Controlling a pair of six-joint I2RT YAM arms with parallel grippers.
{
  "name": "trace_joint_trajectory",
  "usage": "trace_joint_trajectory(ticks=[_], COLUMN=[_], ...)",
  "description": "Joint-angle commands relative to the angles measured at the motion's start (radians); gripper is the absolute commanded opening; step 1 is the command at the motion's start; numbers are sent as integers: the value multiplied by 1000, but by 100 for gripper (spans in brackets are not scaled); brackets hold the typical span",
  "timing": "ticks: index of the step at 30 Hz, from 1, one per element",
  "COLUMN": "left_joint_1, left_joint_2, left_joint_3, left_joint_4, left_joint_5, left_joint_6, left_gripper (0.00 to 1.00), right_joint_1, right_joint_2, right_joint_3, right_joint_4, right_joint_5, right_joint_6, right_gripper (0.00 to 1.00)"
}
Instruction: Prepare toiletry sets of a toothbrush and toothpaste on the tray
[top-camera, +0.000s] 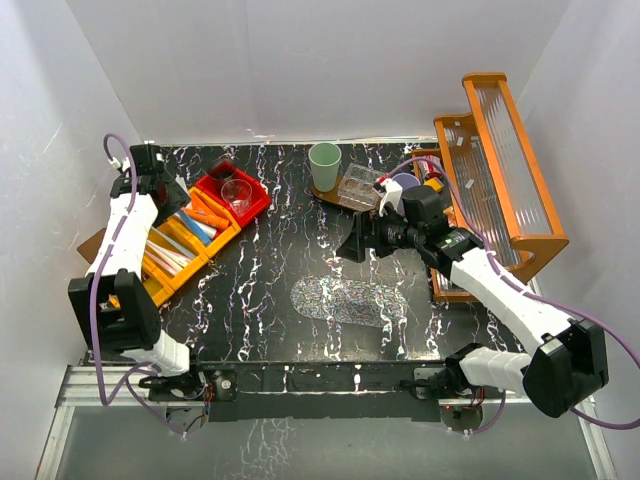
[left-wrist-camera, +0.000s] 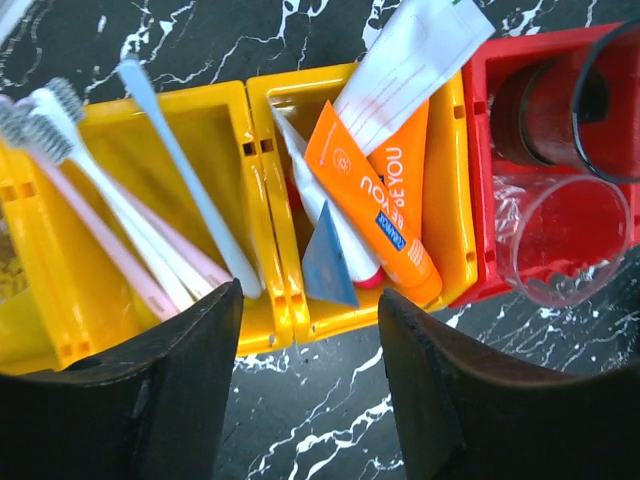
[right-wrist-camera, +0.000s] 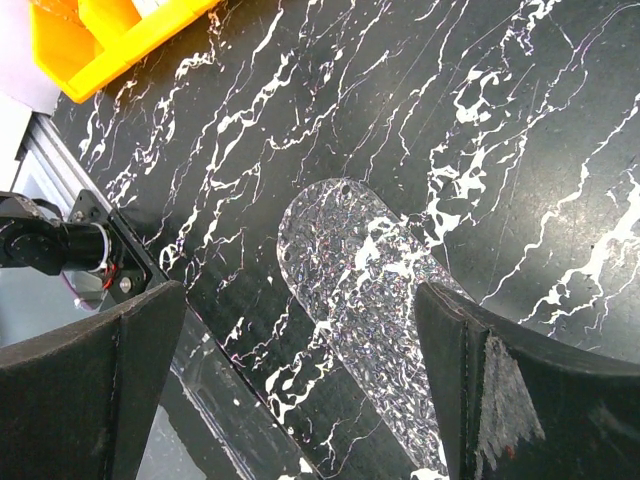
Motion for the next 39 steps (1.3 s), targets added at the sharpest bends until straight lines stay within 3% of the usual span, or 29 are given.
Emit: trace_joint_trajectory(ticks=[1,9,12,18,21,26,30,35,39], left_joint_1=[14,16,15,15,13,-20,-147,-302,-490], left_joint_2=[56,86,86,83,68,-61,-234,-288,-304], left_joint_3=[45,29,20,33,85,136,76,42,-33], left_joint_4=[8,23,16,10,-17,-9,78,81,99], left_joint_5=[35,101,86,91,133,353,433,605,798], left_joint_6=[-9,20,24,40,102,312,406,490,599], left_gripper=[53,28,24,0,0,0,0,0,0], right_joint_1=[37,55,56,57,58,57,58,57,59], right_joint_2=[-1,6,11,22,28,21,18,-5,-41], right_joint_3=[46,11,16,17,23,53,105,142,110], right_joint_4=[66,80,75,77,71,42,10,33,133], right_joint_5=[55,82,86,95,97,101,49,-52,-236], right_joint_6=[29,42,35,21,13,-38,-134,-205,-256], right_gripper=[98,98,98,98,98,98,98,95,79])
